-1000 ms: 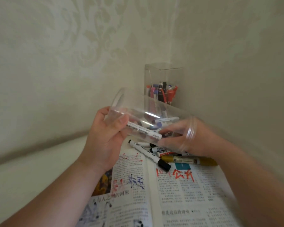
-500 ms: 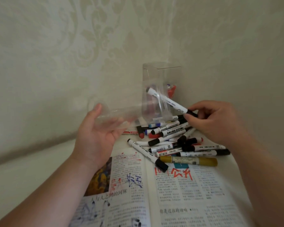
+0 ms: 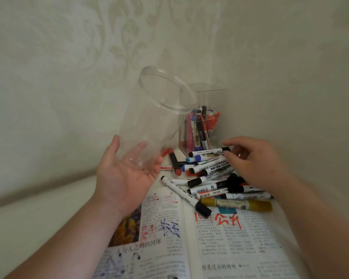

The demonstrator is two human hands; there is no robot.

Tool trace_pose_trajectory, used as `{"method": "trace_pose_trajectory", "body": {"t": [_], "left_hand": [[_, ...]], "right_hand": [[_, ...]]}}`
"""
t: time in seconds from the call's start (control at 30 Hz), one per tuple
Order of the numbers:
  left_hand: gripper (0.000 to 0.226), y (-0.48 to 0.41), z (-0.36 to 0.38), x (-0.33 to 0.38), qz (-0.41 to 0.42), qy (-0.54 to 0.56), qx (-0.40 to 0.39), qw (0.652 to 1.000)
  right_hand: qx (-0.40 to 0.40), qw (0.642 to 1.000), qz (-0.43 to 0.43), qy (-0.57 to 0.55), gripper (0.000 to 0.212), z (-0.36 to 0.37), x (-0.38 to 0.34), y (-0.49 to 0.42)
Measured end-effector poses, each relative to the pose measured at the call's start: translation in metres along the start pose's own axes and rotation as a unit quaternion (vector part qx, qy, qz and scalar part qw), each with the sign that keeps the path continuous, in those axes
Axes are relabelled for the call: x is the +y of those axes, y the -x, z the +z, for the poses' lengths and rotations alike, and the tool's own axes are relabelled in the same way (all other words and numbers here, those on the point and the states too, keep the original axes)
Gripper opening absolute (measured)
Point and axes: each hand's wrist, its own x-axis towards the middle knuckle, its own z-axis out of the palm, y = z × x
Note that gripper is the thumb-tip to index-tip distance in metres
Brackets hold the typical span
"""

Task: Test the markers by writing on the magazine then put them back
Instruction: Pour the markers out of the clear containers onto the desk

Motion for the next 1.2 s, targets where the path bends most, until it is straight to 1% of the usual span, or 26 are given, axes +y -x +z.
{"method": "trace_pose_trajectory", "body": {"t": [0.03,0.07,0.13,0.17,0.2,0.23,0.27,0.3,0.33,0.4,0.43,0.47,0.5,0.53,0.57,0.6,0.63,0.7,0.77,0.87,0.97,1.0,1.03,1.07,1.13,1.2], "left_hand": [[0.076,0.0,0.0,-0.001,-0.007,-0.01,-0.009,1.0],[0.076,0.0,0.001,-0.001,-0.018,-0.031,-0.021,0.999],[0.079,-0.002,0.001,-0.005,-0.046,-0.105,-0.055,0.992],[0.079,-0.002,0.002,-0.007,-0.058,-0.155,-0.066,0.984],[0.08,-0.002,0.003,-0.009,-0.066,-0.209,-0.066,0.973],[0.079,-0.001,0.003,-0.011,-0.057,-0.266,-0.055,0.961],[0.076,0.001,0.004,-0.013,-0.029,-0.323,-0.039,0.945],[0.071,0.002,0.004,-0.015,0.018,-0.384,-0.026,0.923],[0.063,0.004,0.003,-0.016,0.078,-0.454,-0.02,0.887],[0.052,0.009,0.003,-0.015,0.209,-0.573,-0.014,0.792],[0.049,0.01,0.002,-0.014,0.252,-0.601,-0.018,0.758],[0.05,0.012,0.001,-0.013,0.273,-0.618,-0.028,0.737],[0.057,0.013,0.0,-0.013,0.277,-0.632,-0.044,0.723],[0.072,0.014,0.0,-0.014,0.268,-0.644,-0.056,0.714],[0.09,0.016,0.0,-0.016,0.25,-0.648,-0.057,0.717],[0.102,0.016,0.001,-0.017,0.236,-0.645,-0.051,0.725],[0.109,0.015,0.001,-0.016,0.235,-0.635,-0.041,0.734],[0.116,0.013,0.001,-0.013,0.244,-0.625,-0.007,0.742],[0.12,0.01,-0.002,-0.004,0.255,-0.622,0.036,0.739],[0.12,0.008,-0.007,0.017,0.284,-0.596,0.093,0.745],[0.114,0.005,-0.014,0.04,0.304,-0.57,0.157,0.747],[0.112,0.003,-0.018,0.047,0.301,-0.568,0.176,0.745],[0.11,0.001,-0.021,0.054,0.293,-0.568,0.19,0.745],[0.11,0.0,-0.024,0.059,0.279,-0.569,0.197,0.748],[0.109,0.0,-0.027,0.067,0.255,-0.57,0.195,0.757],[0.109,0.004,-0.029,0.072,0.252,-0.581,0.19,0.75]], "right_hand": [[-0.014,0.999,-0.026,-0.038,0.033,0.001,-0.006,0.005],[-0.04,0.996,-0.042,-0.075,0.045,0.004,-0.013,0.011],[-0.106,0.982,-0.05,-0.146,0.082,0.012,-0.027,0.021],[-0.127,0.975,-0.058,-0.175,0.092,0.018,-0.033,0.024],[-0.137,0.968,-0.071,-0.199,0.094,0.024,-0.037,0.026],[-0.136,0.962,-0.081,-0.225,0.088,0.03,-0.039,0.027],[-0.126,0.957,-0.081,-0.247,0.079,0.032,-0.04,0.026],[-0.11,0.956,-0.076,-0.262,0.072,0.033,-0.039,0.025],[-0.095,0.958,-0.067,-0.263,0.069,0.032,-0.037,0.023],[-0.084,0.963,-0.047,-0.253,0.072,0.031,-0.033,0.022],[-0.082,0.966,-0.036,-0.244,0.077,0.031,-0.032,0.022],[-0.079,0.97,-0.028,-0.228,0.078,0.033,-0.032,0.022],[-0.075,0.974,-0.026,-0.211,0.075,0.035,-0.033,0.023],[-0.075,0.978,-0.032,-0.193,0.068,0.038,-0.035,0.023],[-0.082,0.979,-0.043,-0.18,0.059,0.041,-0.038,0.024],[-0.09,0.979,-0.055,-0.172,0.052,0.042,-0.041,0.025],[-0.104,0.978,-0.062,-0.169,0.05,0.044,-0.042,0.025],[-0.126,0.976,-0.069,-0.163,0.057,0.045,-0.041,0.025],[-0.102,0.979,-0.078,-0.158,0.056,0.044,-0.037,0.024],[-0.017,0.985,-0.078,-0.153,0.042,0.036,-0.026,0.02],[0.016,0.991,-0.067,-0.118,0.022,0.025,-0.016,0.018],[0.014,0.993,-0.058,-0.101,0.016,0.022,-0.014,0.017],[0.007,0.996,-0.044,-0.084,0.015,0.019,-0.011,0.016],[0.0,0.997,-0.03,-0.066,0.018,0.017,-0.009,0.015],[-0.012,1.0,-0.003,-0.028,0.022,0.012,-0.007,0.013],[-0.031,0.999,0.029,-0.002,0.021,0.006,-0.007,0.011]]}}
